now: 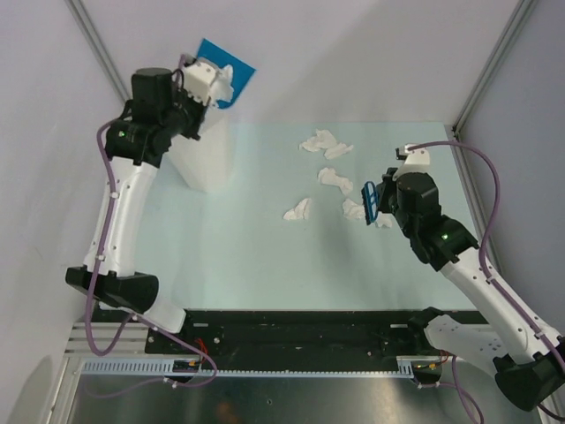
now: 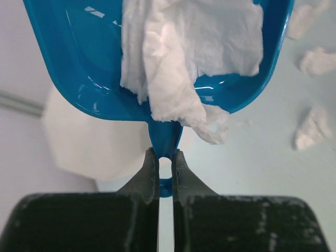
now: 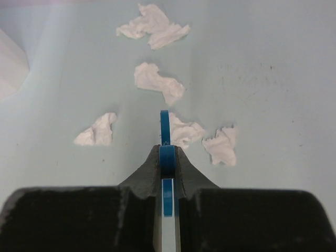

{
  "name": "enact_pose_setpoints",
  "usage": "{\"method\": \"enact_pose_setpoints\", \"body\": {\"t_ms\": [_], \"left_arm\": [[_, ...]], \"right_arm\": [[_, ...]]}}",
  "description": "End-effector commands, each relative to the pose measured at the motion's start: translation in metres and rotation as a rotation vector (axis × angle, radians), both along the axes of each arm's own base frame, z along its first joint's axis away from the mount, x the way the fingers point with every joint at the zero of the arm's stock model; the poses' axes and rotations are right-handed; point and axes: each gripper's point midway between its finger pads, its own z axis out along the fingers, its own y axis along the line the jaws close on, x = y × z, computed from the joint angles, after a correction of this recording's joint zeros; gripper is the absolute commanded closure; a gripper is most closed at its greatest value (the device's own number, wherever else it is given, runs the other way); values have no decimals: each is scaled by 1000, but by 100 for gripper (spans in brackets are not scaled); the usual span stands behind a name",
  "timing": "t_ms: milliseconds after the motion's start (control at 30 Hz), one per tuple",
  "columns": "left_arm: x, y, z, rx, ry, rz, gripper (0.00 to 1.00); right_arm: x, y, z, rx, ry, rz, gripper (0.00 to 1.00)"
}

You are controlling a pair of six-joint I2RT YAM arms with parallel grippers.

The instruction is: Sweep away the paper scraps from the table

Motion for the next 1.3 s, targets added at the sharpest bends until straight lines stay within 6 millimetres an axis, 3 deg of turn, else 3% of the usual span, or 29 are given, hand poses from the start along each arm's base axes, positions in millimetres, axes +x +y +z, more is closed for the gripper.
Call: {"method": "enact_pose_setpoints", "body": {"t_ms": [0,67,100,167,233,267,300,367,533,567,633,667,733,767,800,833,867,900,933,967,1000,1167,1267], "left_arm": [[11,48,25,80,-49,217,100],[20,67,36,149,-86,308,100],[20,93,43,243,-106,427,100],[23,117,62,343,-145,542,100],[28,146,63,527,-119,685,100],[26,154,75,568,-137,741,100],[36,160,68,667,-103,764,100],[30,174,84,750,-108,879,100],[41,176,95,867,-127,950,100],[43,175,89,900,-111,947,100],[39,170,97,916,-136,939,100],[42,166,87,951,-113,919,100],[42,163,90,971,-139,927,100],[40,164,81,1011,-121,916,100],[38,165,82,1090,-101,897,100],[40,164,90,1057,-171,939,100],[38,165,78,1110,-152,913,100],[36,165,79,1191,-128,884,100],[32,166,96,1125,-240,971,100],[34,165,85,1193,-224,941,100],[31,166,90,1230,-221,929,100],[27,166,107,1167,-286,955,100],[22,159,122,1052,-404,932,100]], "right_arm": [[2,11,-3,14,-6,59,100],[2,16,-6,16,1,83,100],[3,18,-8,19,4,92,100],[2,23,-13,23,18,111,100],[1,26,-17,32,24,131,100],[0,27,-18,37,25,138,100],[0,29,-18,43,26,144,100],[-3,31,-22,49,33,157,100],[-6,32,-22,60,27,171,100],[-7,33,-23,61,30,175,100],[-8,34,-22,62,27,187,100],[-8,35,-22,61,27,190,100],[-7,36,-22,61,26,193,100],[-8,38,-22,58,26,202,100],[-8,38,-21,58,20,206,100],[-8,40,-20,60,19,211,100],[-9,41,-20,55,15,219,100],[-9,42,-20,52,14,223,100],[-9,42,-18,50,8,223,100],[-9,42,-18,44,5,229,100],[-9,43,-17,44,2,231,100],[-4,51,-17,39,-13,250,100],[8,72,-21,25,-33,324,100]]}}
